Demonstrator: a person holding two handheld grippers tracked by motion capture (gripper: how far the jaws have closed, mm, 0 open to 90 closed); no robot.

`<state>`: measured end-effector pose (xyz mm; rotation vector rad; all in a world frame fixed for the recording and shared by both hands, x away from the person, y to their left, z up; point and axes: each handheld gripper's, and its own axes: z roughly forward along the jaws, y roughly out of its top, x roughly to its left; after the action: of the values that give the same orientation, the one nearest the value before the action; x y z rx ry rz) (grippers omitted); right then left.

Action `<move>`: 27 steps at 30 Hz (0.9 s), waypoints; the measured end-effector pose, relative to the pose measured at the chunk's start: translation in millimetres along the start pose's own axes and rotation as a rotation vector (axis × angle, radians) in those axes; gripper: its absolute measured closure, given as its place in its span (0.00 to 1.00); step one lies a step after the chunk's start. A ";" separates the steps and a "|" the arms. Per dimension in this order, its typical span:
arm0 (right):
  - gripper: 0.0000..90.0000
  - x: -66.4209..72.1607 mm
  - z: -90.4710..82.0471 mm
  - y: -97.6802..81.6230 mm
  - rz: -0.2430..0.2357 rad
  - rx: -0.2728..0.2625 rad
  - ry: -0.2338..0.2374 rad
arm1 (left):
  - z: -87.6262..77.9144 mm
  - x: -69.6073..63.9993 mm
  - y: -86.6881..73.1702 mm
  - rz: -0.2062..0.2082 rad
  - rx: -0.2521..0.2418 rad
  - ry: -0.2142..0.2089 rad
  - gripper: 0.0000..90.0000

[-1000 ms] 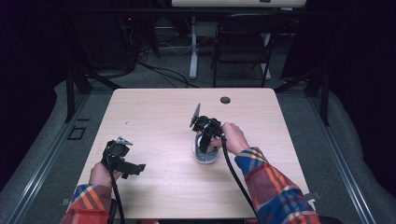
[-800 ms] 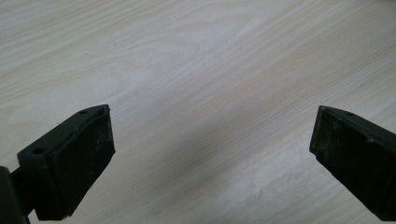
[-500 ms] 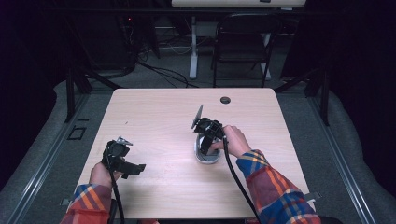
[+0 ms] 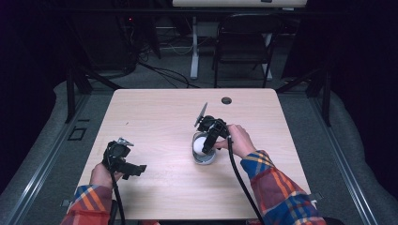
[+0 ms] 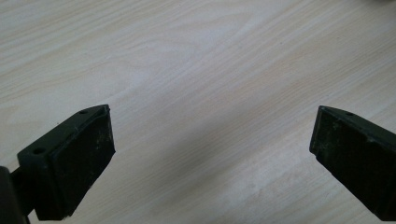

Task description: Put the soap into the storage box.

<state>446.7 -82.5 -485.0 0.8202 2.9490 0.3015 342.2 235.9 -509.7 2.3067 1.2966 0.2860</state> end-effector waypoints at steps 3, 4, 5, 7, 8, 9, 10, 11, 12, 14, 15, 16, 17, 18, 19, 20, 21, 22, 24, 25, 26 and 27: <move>0.12 0.5 -6.6 -2.8 -0.005 -0.016 -0.002 | 0.1 -0.1 0.1 0.001 0.001 0.000 0.00; 0.11 0.3 -9.5 -4.1 -0.007 -0.020 -0.009 | 0.1 -0.1 0.1 0.000 0.001 0.000 0.00; 0.10 0.1 -11.8 -4.8 -0.006 -0.017 -0.009 | 0.1 -0.1 0.1 0.001 0.001 -0.001 0.00; 0.08 -0.8 -16.8 -7.5 0.000 -0.027 -0.010 | 0.0 -0.1 0.0 0.000 0.000 0.000 0.00; 0.07 -1.0 -19.3 -9.0 0.005 -0.034 -0.010 | 0.0 -0.1 0.0 0.000 0.001 0.000 0.00; 0.07 -1.6 -21.9 -10.9 0.005 -0.036 -0.012 | 0.0 -0.1 0.0 0.000 0.001 0.000 0.00; 0.07 -2.2 -24.1 -13.0 0.008 -0.042 -0.013 | 0.1 0.0 0.0 0.000 0.001 -0.001 0.00; 0.07 -2.8 -26.9 -15.1 0.012 -0.041 -0.016 | 0.1 -0.1 0.1 0.000 0.001 -0.001 0.00; 0.07 -3.8 -30.5 -18.2 0.019 -0.049 -0.009 | 0.2 -0.2 0.1 0.001 0.002 -0.001 0.00; 0.06 -5.5 -35.1 -22.9 0.021 -0.056 -0.015 | 0.2 -0.3 0.1 0.000 0.002 -0.001 0.00; 0.05 -6.1 -37.9 -25.5 0.026 -0.056 -0.021 | 0.2 -0.3 0.2 0.001 0.002 -0.001 0.00; 0.05 -7.0 -40.3 -28.4 0.028 -0.060 -0.022 | 0.3 -0.4 0.1 0.001 0.002 -0.002 0.00; 0.04 -7.6 -42.4 -31.7 0.035 -0.067 -0.020 | 0.1 -0.3 0.1 0.002 0.002 -0.001 0.00; 0.04 -8.7 -45.8 -34.7 0.033 -0.057 -0.028 | 0.2 -0.4 0.1 0.000 0.002 -0.001 0.00; 0.04 -9.6 -47.7 -38.1 0.036 -0.063 -0.033 | 0.3 -0.4 0.1 0.000 0.003 -0.002 0.00; 0.04 -10.4 -50.3 -42.6 0.046 -0.069 -0.034 | 0.4 -0.5 0.2 0.001 0.003 -0.002 0.00; 0.04 -11.2 -52.1 -45.2 0.048 -0.068 -0.037 | 0.3 -0.6 0.3 0.001 0.005 -0.002 0.00; 0.04 -12.6 -54.5 -50.1 0.052 -0.068 -0.044 | 0.2 -0.7 0.4 0.002 0.005 -0.002 0.00; 0.04 -14.6 -57.9 -56.9 0.059 -0.069 -0.050 | 0.2 -0.7 0.3 0.001 0.005 -0.002 0.00; 0.04 -15.3 -58.5 -61.3 0.074 -0.084 -0.048 | 0.3 -0.7 0.3 0.001 0.005 -0.002 0.00; 0.04 -17.0 -60.4 -65.2 0.071 -0.075 -0.050 | 0.2 -0.7 0.3 0.001 0.006 -0.002 0.00; 0.04 -18.1 -61.4 -69.6 0.077 -0.075 -0.057 | 0.3 -0.7 0.3 0.001 0.005 -0.002 0.00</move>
<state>420.0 -160.7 -439.0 0.9186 2.8398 0.3836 342.2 235.0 -509.8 2.3118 1.2967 0.2807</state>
